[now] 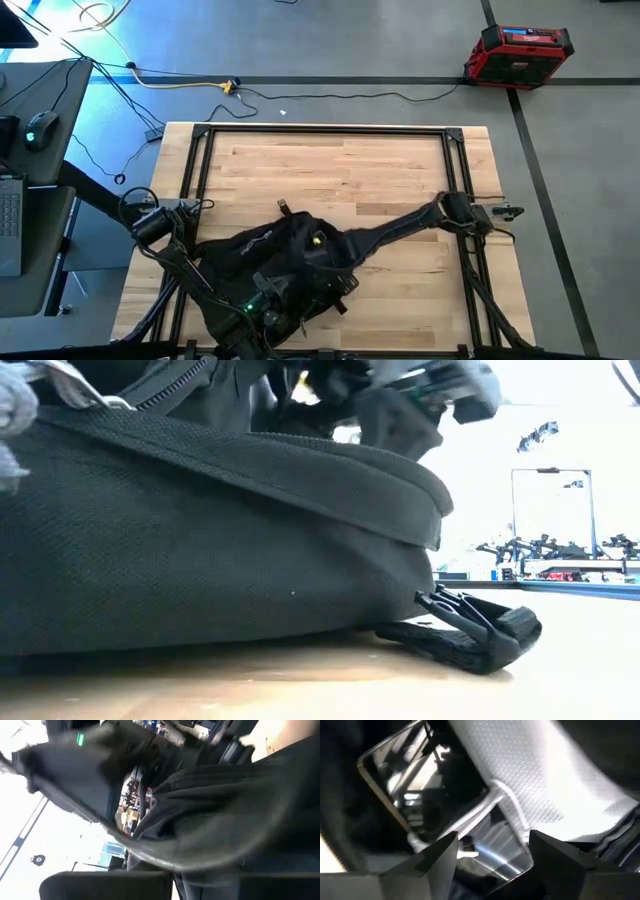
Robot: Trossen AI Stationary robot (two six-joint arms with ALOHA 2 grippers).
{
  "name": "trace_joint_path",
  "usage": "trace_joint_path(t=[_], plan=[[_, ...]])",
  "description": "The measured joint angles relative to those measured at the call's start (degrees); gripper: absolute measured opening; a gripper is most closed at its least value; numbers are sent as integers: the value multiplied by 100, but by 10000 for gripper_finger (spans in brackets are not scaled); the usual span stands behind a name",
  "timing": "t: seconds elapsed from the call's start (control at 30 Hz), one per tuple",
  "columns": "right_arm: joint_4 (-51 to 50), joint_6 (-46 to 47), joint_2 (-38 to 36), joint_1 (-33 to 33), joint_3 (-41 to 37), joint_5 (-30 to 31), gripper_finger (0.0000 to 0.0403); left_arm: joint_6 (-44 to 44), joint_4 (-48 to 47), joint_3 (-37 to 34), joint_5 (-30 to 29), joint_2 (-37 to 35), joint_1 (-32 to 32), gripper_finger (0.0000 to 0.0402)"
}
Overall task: Unpack backpack
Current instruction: Remove the black phone wrapped in a white charger from the black backpack
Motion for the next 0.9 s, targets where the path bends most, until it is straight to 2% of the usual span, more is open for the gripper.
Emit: trace_joint_path(t=[0.23,0.33,0.5,0.67,0.9], plan=[[284,157,159,-507,23,-917,302,-72,-56,-7,28,0,3,0],[322,-56,341,-591,26,-1053,315,-173,-99,-11,152,2,0,0],[351,-157,617,-654,55,-1198,319,-233,-264,-11,321,4,7,0],[74,-159,776,-639,68,-1399,318,-707,-837,-11,333,4,-10,0],[-557,134,786,-538,66,-1355,296,-1411,-1516,-11,582,4,-11,0]])
